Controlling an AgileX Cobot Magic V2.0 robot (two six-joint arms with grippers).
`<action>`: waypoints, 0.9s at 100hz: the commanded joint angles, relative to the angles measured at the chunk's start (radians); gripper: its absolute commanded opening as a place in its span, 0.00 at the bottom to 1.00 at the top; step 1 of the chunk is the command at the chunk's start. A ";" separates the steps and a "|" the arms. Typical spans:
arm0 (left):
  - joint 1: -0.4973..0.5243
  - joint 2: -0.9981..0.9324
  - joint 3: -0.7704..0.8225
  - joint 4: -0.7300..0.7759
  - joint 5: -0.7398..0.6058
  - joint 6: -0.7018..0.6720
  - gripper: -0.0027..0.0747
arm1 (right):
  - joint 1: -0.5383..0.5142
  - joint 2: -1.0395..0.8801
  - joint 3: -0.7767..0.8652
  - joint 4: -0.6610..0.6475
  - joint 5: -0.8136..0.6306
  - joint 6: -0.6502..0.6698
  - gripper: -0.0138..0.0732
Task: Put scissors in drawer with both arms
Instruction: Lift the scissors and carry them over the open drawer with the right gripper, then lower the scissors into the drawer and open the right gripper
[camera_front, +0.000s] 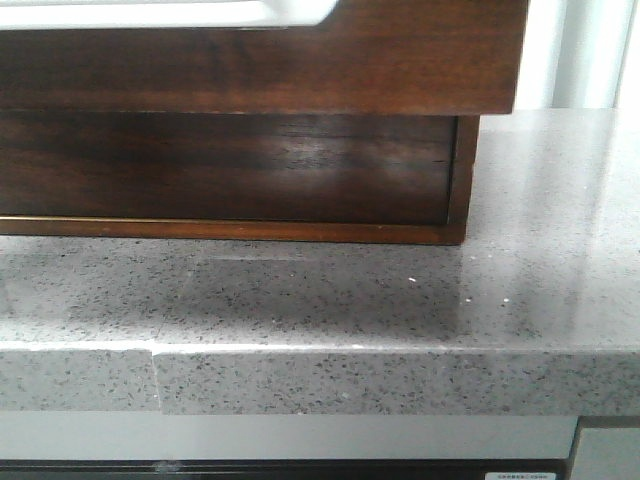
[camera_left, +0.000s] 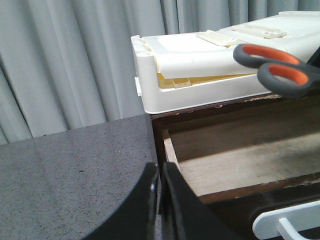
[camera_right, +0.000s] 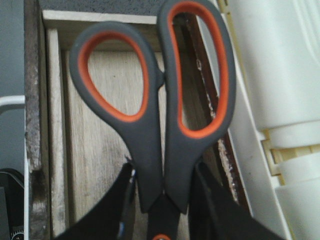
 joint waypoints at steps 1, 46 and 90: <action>-0.007 0.021 -0.032 0.001 -0.081 0.001 0.01 | 0.001 -0.026 -0.028 0.004 -0.035 -0.048 0.08; -0.007 0.021 -0.032 -0.001 -0.081 0.001 0.01 | 0.001 0.044 -0.028 -0.001 0.045 -0.087 0.08; -0.007 0.021 -0.032 -0.001 -0.081 0.001 0.01 | 0.001 0.051 -0.028 -0.049 0.034 -0.087 0.09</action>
